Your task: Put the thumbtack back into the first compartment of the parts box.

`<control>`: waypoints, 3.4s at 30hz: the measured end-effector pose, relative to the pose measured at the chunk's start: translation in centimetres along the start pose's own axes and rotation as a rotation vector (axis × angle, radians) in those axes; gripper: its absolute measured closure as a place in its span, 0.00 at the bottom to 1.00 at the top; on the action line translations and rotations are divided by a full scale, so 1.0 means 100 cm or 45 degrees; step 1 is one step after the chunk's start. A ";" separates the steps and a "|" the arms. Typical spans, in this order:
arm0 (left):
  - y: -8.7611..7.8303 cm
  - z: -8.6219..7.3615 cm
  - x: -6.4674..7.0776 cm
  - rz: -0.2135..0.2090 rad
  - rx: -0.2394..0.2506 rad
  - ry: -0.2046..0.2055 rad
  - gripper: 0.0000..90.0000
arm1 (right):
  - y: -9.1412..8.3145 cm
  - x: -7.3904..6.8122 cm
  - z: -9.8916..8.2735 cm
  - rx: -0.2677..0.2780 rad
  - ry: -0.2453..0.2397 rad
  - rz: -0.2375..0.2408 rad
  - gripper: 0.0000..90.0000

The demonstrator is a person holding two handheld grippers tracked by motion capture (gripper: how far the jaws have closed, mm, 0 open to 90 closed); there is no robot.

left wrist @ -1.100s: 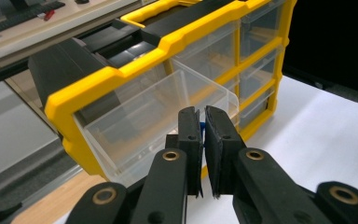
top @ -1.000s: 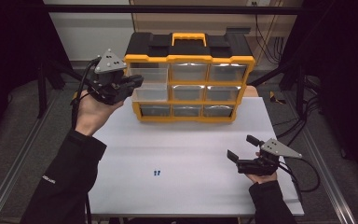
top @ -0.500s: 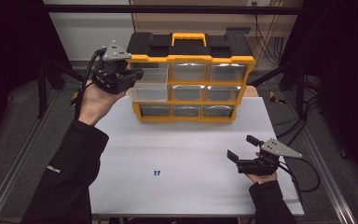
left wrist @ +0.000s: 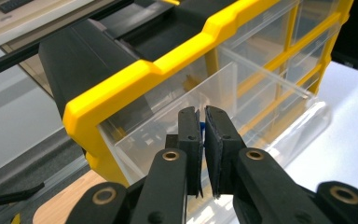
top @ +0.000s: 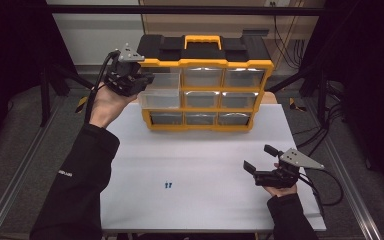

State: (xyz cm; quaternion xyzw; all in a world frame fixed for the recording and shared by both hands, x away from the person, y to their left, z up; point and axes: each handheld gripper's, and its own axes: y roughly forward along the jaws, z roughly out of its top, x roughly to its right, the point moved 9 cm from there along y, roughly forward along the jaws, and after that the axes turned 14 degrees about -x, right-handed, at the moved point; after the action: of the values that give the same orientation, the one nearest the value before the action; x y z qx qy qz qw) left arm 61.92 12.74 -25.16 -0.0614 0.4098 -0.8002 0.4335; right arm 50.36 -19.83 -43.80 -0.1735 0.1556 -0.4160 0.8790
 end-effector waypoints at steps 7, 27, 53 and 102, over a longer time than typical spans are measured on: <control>0.013 -0.007 -0.005 -0.002 -0.044 -0.010 0.94 | 0.000 0.000 0.000 0.003 -0.004 -0.002 0.00; 0.031 -0.009 -0.009 -0.003 -0.103 -0.044 0.94 | 0.000 0.000 0.000 0.002 0.004 0.001 0.00; -0.008 -0.004 -0.006 0.002 0.072 -0.092 0.34 | -0.001 0.001 0.000 0.003 0.008 -0.008 0.00; -0.022 -0.114 0.024 -0.053 0.256 -0.158 0.05 | -0.001 0.001 0.001 0.006 -0.006 -0.011 0.00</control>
State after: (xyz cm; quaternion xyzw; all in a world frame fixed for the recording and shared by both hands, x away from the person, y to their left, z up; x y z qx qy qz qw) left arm 53.82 18.43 -31.72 -0.0757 0.2985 -0.8407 0.4454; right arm 50.35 -19.98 -43.70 -0.1730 0.1519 -0.4197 0.8780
